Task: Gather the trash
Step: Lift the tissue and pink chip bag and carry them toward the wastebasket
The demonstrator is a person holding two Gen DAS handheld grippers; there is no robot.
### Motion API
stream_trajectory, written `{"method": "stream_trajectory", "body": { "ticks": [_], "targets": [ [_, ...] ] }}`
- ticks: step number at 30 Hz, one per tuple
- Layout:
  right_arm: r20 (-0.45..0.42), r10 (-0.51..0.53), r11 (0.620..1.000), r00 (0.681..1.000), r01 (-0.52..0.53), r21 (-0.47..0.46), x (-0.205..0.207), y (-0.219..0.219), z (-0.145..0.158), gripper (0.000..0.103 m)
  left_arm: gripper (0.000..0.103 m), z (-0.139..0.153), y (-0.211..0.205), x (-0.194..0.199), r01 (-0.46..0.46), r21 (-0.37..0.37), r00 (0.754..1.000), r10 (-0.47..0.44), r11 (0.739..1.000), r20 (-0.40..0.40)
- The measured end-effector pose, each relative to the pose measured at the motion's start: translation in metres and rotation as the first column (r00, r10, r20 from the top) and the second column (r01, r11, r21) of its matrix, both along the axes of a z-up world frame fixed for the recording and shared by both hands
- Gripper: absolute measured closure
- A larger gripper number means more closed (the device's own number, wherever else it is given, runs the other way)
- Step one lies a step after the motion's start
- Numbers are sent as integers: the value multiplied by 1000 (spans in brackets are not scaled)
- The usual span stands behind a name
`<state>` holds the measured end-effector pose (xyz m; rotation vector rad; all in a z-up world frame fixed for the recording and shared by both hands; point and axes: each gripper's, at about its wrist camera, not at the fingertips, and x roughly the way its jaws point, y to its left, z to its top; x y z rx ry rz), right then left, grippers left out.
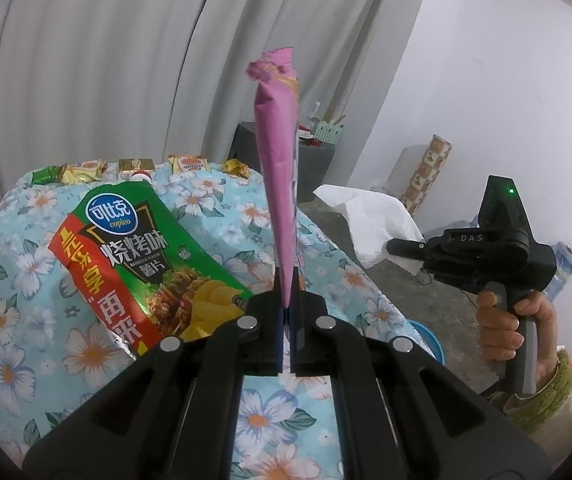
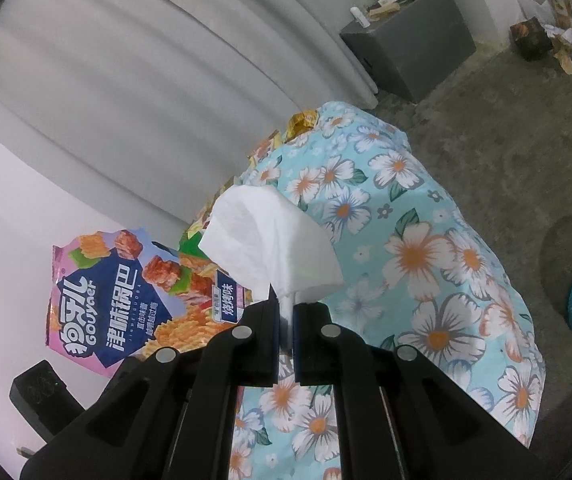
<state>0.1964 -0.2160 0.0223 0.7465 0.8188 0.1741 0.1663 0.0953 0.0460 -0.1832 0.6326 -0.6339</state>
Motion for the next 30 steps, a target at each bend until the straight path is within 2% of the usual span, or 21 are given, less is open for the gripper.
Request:
{"method": "stream_trajectory", "body": {
  "ticks": [7, 20, 30],
  "targets": [
    [14, 2, 1000, 1000, -2, -9, -11, 2, 5, 98, 103, 6, 3, -9, -5, -6, 1000, 5, 1000, 27],
    [20, 3, 998, 1000, -1, -64, -36, 7, 20, 98, 103, 10, 16, -30, -27, -81, 998, 31, 996, 48],
    [25, 24, 996, 999, -21, -88, -44, 29, 26, 98, 103, 12, 36, -42, -53, -125, 997, 60, 991, 56]
  ]
}}
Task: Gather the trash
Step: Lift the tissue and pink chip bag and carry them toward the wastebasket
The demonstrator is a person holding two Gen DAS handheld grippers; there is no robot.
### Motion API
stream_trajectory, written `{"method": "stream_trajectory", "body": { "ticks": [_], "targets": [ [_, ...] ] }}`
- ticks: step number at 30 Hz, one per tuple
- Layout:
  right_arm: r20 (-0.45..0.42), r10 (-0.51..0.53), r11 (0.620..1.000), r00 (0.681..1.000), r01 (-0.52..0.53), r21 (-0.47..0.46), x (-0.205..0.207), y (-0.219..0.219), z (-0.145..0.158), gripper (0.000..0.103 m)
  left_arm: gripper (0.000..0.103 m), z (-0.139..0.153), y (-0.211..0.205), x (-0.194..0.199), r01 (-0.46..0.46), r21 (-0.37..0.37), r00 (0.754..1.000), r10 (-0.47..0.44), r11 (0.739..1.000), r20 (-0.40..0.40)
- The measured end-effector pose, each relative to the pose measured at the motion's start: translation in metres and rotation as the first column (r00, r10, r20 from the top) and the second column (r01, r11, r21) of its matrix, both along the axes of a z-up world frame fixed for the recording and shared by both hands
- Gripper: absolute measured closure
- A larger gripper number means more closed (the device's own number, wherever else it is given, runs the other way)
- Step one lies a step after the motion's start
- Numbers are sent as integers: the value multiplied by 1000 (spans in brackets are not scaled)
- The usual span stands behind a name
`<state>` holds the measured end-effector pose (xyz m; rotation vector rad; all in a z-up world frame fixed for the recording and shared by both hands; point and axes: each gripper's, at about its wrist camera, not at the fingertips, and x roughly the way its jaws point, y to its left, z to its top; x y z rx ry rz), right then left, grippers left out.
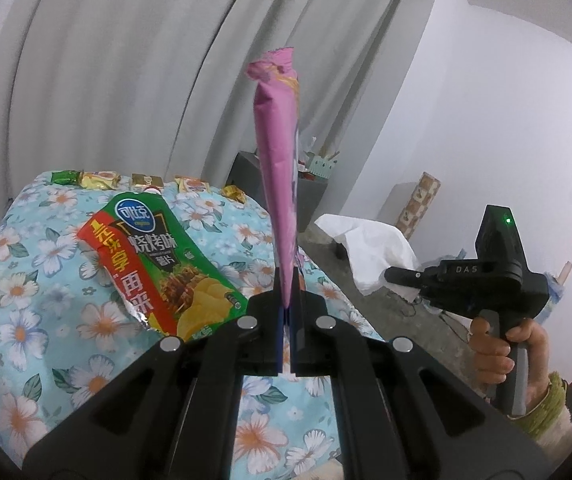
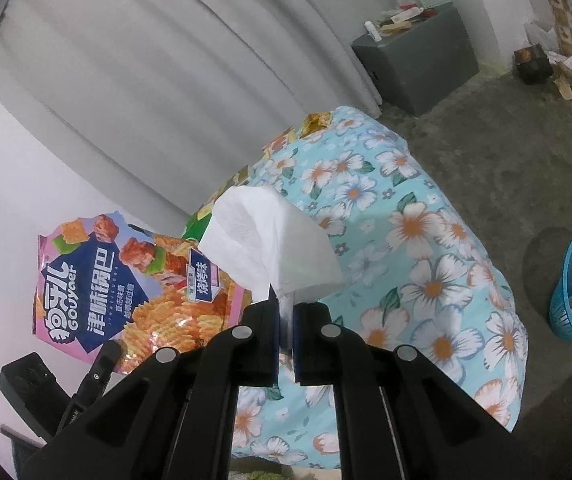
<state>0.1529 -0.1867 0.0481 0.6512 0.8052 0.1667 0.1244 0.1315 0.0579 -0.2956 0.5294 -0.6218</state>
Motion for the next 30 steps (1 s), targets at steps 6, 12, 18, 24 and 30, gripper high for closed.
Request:
{"method": "stream_trajectory", "body": {
  "ticks": [6, 12, 18, 24, 30],
  "targets": [
    [4, 19, 1000, 1000, -19, -24, 1, 16, 4, 98, 103, -2, 8, -2, -6, -25, 1000, 6, 1000, -1],
    [6, 20, 999, 1000, -20, -33, 3, 19, 7, 98, 103, 0, 6, -3, 12, -40, 1000, -12, 999, -4],
    [17, -18, 999, 1000, 19, -31, -4, 2, 10, 98, 103, 5, -12, 6, 56, -20, 998, -56, 998, 0],
    [45, -103, 994, 994, 104, -19, -19, -31, 10, 98, 103, 15, -41, 25, 122, -14, 992, -123, 992, -14],
    [77, -236, 972, 969, 236, 11, -59, -81, 4, 98, 103, 18, -94, 44, 247, -28, 966, -249, 969, -73]
  ]
}}
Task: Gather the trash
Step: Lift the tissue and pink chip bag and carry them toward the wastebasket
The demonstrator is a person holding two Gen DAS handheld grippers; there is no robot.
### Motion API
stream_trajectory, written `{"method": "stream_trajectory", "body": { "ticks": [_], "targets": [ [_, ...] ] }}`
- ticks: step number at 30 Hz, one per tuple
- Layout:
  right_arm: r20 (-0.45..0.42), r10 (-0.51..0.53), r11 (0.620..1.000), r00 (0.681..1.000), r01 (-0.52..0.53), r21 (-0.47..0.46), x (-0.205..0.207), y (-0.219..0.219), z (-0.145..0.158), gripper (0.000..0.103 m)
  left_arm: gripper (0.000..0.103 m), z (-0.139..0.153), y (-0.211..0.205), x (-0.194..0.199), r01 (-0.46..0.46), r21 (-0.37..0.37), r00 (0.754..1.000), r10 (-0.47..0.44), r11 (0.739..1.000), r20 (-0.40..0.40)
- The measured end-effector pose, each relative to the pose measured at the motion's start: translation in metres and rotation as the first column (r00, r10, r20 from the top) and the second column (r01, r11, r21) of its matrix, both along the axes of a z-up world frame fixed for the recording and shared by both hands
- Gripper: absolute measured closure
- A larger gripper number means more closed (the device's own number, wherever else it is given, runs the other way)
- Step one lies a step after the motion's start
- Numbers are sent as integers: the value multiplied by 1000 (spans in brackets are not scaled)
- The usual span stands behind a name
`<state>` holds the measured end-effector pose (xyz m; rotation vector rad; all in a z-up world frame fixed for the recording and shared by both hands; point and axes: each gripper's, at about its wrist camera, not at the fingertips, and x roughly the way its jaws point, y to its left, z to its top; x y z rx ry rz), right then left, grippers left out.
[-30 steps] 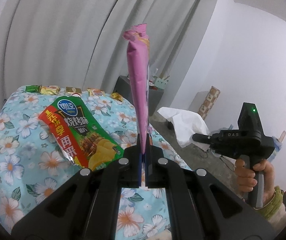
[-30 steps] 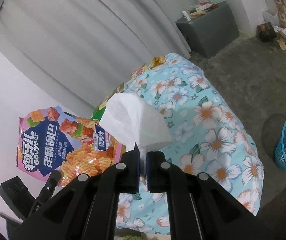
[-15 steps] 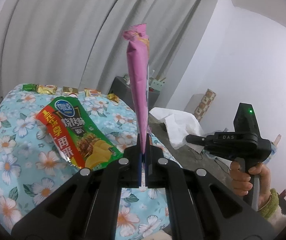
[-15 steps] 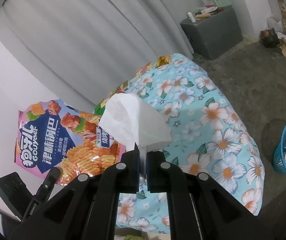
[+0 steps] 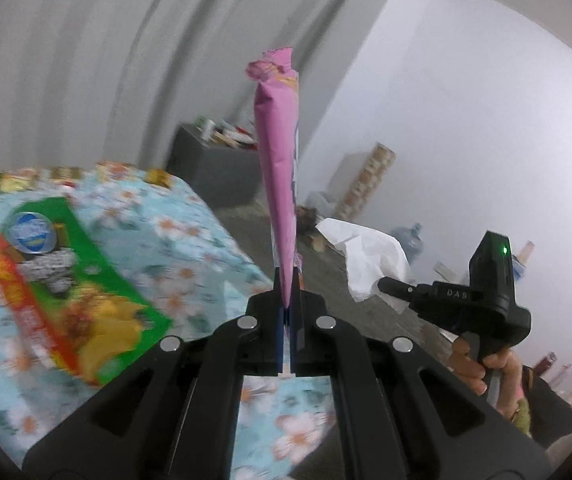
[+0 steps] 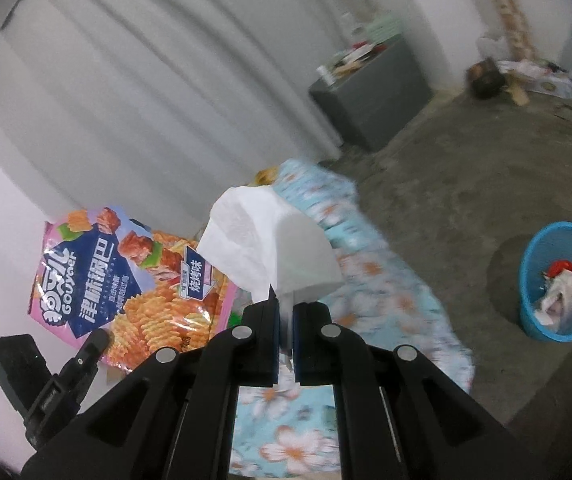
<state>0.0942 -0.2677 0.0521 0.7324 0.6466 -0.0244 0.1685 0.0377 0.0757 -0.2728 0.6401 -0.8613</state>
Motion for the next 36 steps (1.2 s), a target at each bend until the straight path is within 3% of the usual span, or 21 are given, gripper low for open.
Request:
{"method": "stream_trajectory", "body": {
  "ticks": [4, 10, 13, 16, 23, 27, 33, 36],
  "targets": [
    [3, -98, 995, 995, 98, -2, -35, -32, -3, 98, 103, -5, -51, 11, 106, -15, 992, -107, 994, -66],
    [-10, -279, 960, 960, 279, -2, -94, -86, -16, 98, 103, -21, -145, 16, 275, -7, 949, -273, 961, -161],
    [-29, -355, 935, 934, 356, 14, -117, -110, -31, 98, 103, -39, -196, 18, 346, 4, 910, -335, 938, -245],
    [-59, -412, 909, 909, 415, 40, -132, -136, -48, 98, 103, -70, -253, 24, 404, 10, 853, -373, 915, -366],
    [-160, -501, 852, 851, 517, 79, -147, -188, -103, 98, 103, -146, -353, 27, 468, 43, 738, -364, 883, -568],
    [-215, -525, 824, 823, 555, 113, -150, -210, -139, 98, 103, -192, -400, 31, 463, 102, 712, -301, 880, -635],
    [-276, -525, 802, 805, 577, 155, -155, -223, -178, 98, 103, -261, -444, 36, 434, 118, 630, -207, 893, -748],
    [-291, -521, 798, 802, 579, 166, -160, -229, -193, 98, 103, -285, -450, 37, 403, 139, 617, -156, 905, -771]
  ]
}}
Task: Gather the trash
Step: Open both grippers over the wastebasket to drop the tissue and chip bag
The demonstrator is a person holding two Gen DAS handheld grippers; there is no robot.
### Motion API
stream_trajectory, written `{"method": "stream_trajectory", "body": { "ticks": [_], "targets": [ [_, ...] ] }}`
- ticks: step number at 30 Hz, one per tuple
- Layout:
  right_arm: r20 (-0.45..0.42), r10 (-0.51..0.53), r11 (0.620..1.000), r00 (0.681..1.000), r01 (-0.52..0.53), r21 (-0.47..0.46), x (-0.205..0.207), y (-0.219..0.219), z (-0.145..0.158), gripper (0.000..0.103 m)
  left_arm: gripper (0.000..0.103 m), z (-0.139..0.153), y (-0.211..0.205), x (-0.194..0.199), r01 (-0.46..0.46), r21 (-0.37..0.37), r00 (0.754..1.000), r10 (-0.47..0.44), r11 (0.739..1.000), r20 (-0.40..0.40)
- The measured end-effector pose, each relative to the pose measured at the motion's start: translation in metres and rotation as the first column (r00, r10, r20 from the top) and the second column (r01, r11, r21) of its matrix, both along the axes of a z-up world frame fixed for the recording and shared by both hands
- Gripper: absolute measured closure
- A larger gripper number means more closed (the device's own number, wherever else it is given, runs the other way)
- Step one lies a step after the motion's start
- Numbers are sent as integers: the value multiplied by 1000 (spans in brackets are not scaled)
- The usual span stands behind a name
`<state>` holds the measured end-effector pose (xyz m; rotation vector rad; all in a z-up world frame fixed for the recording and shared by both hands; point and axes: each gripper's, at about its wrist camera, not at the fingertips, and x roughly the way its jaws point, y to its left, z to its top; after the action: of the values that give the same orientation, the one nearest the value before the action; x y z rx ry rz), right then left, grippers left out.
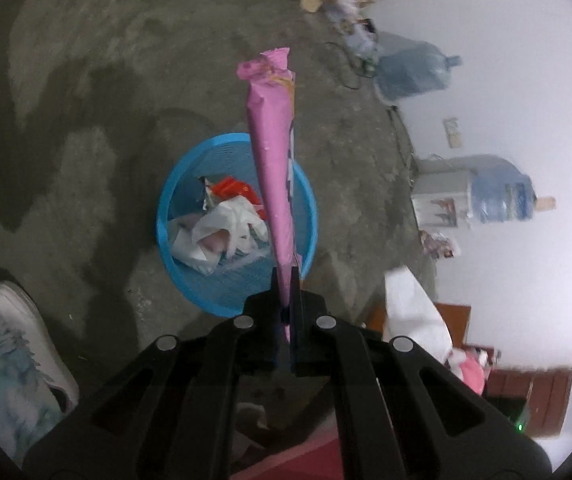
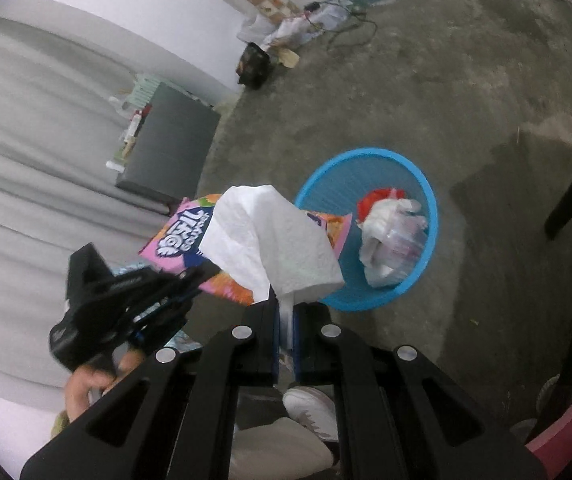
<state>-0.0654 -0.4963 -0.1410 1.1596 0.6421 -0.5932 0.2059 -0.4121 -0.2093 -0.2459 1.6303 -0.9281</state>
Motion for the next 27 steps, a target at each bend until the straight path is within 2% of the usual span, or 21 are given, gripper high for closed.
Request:
{"method": "stream_trajectory", "body": {
  "ticks": [2, 4, 5, 8, 11, 13, 16, 21, 27],
  "targets": [
    [2, -11, 1000, 1000, 11, 22, -3, -5, -11, 98, 101, -19, -4, 2, -24, 29, 999, 25, 999, -37],
    [-1, -20, 999, 1000, 20, 44, -3, -9, -21, 98, 87, -31, -6, 2, -35, 58, 996, 39, 998, -74],
    [-3, -21, 998, 1000, 21, 53, -2, -11, -25, 98, 85, -38, -9, 2, -38, 75, 995, 45, 996, -85],
    [-6, -22, 998, 1000, 22, 62, -1, -12, -31, 98, 78, -47, -13, 1, -33, 99, 996, 41, 995, -76],
    [-12, -21, 998, 1000, 22, 63, 1, -13, -34, 98, 66, -47, -15, 0, -26, 104, 997, 34, 994, -74],
    [-17, -23, 998, 1000, 24, 62, 1, -12, -33, 98, 57, -43, -12, 1, -24, 106, 998, 30, 994, -59],
    [-21, -26, 997, 999, 27, 65, 1, -11, -34, 98, 49, -37, -13, 4, -29, 92, 998, 34, 995, -46],
    [-27, -27, 997, 999, 28, 69, 3, -10, -36, 98, 47, -25, 0, 7, -58, 81, 997, 63, 995, -53],
    [-37, -19, 994, 999, 22, 104, 21, -25, -49, 97, 45, 31, 30, 12, -70, 14, 998, 70, 997, 4]
  ]
}}
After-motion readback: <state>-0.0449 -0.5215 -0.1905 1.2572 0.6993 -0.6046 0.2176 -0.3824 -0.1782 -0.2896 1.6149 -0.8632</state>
